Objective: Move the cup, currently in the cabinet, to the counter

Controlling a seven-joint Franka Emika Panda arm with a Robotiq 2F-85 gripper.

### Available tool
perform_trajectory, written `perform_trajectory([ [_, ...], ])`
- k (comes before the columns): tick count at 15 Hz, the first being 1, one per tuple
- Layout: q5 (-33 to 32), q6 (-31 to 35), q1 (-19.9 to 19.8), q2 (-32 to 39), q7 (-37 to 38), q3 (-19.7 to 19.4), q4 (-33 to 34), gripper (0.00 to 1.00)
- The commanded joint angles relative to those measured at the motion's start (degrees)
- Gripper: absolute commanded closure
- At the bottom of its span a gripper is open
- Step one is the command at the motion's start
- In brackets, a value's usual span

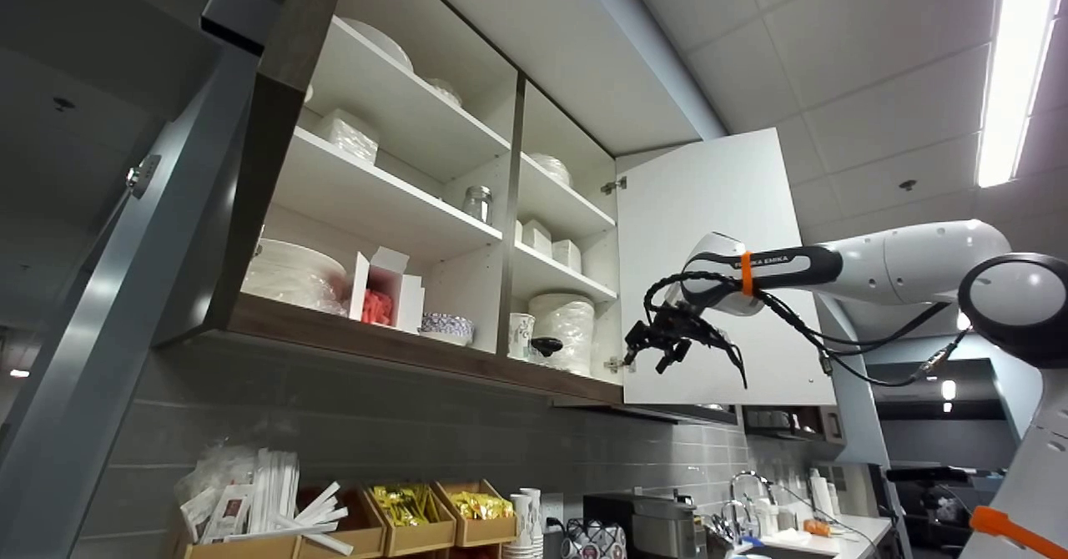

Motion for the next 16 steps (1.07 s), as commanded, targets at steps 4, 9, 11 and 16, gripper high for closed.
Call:
perform_trajectory([
  [4,3.1,-3.2,4.1,14.4,-6.1,-3.3,22.0,0.00],
  [9,8.7,-8.3,6.1,26.0,-7.8,-4.5,37.9,0.00],
  [11,6.9,-5.0,5.1,22.4,-6.7,-3.3,32.2,0.00],
  [16,7.4,-5.8,5.5,25.6,-6.7,-3.6,36.3,0.00],
])
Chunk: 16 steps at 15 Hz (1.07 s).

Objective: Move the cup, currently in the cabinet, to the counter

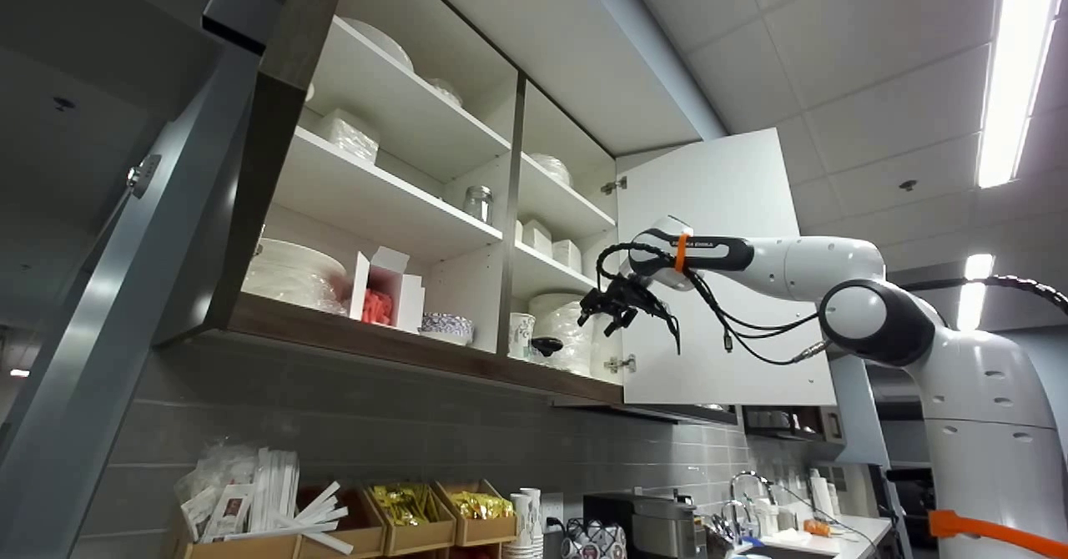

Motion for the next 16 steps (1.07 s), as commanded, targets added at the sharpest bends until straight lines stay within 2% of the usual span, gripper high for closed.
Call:
perform_trajectory([
  [1,-0.4,-0.1,-0.2,1.0,0.2,-0.2,1.9,0.00],
  [9,3.5,-4.3,-1.0,10.6,-4.5,-1.5,18.0,0.00],
  [16,10.8,-9.3,-3.4,19.3,-7.5,0.3,30.4,0.00],
])
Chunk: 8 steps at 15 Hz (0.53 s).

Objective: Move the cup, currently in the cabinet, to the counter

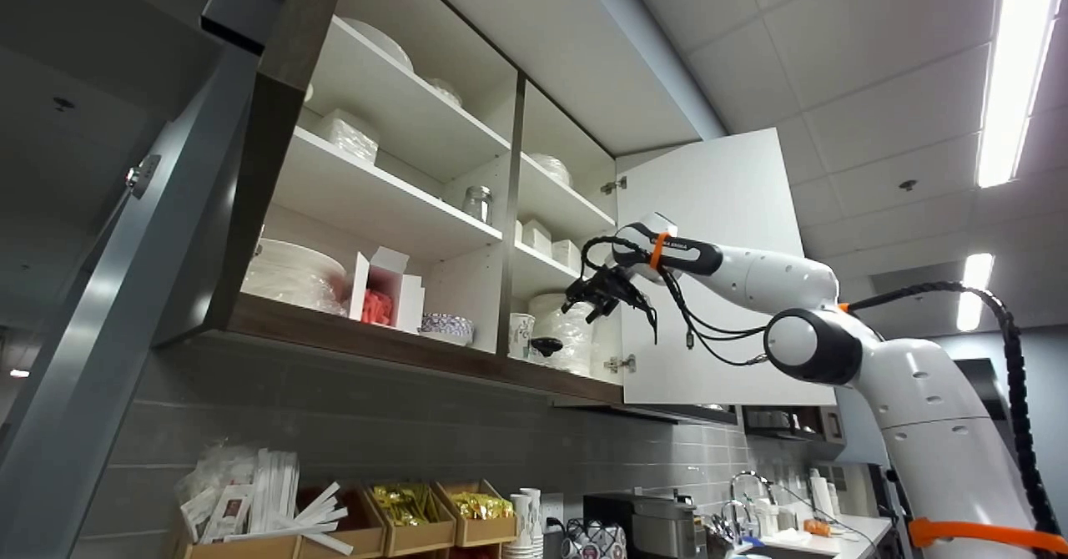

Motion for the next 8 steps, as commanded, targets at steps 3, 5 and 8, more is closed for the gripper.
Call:
perform_trajectory([
  [3,7.2,-6.2,-3.3,8.3,-1.6,2.4,12.9,0.00],
  [5,9.0,-6.8,-3.2,9.6,-1.2,2.4,14.5,0.00],
  [8,10.1,-7.8,-3.3,12.1,0.0,2.5,17.6,0.00],
])
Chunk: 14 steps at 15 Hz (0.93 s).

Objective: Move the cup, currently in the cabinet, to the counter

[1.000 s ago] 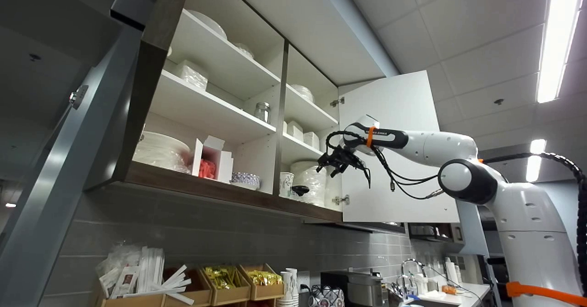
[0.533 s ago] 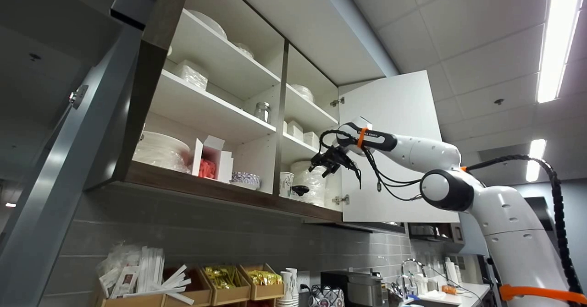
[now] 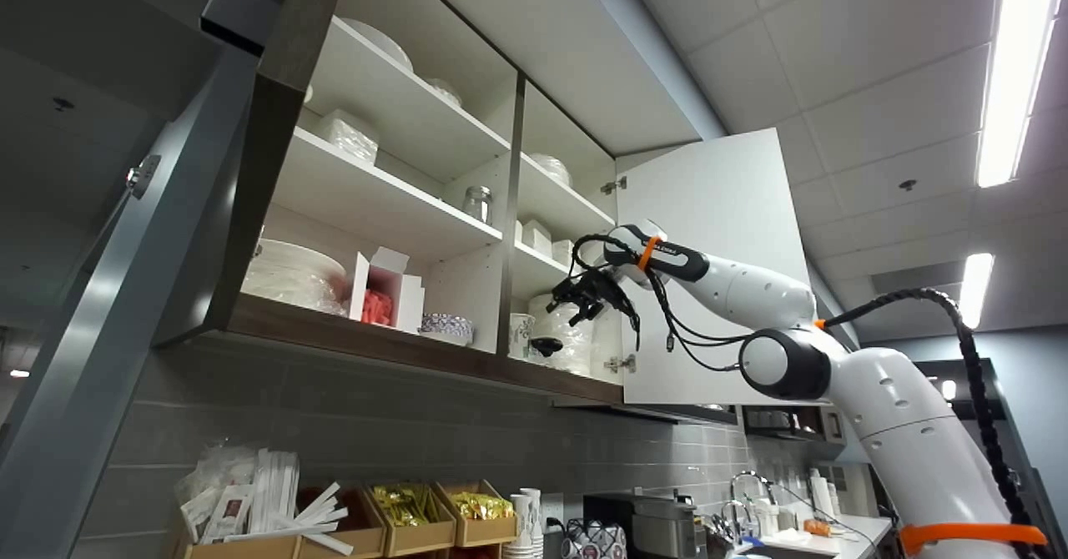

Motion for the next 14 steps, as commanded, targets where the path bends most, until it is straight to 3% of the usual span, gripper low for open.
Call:
perform_trajectory([
  [1,2.4,-3.2,-1.2,4.4,1.1,0.5,7.0,0.00],
  [3,1.6,-4.1,-2.6,6.7,2.3,2.7,10.3,0.00],
  [14,0.4,-1.7,-0.2,11.8,3.0,1.5,14.7,0.00],
])
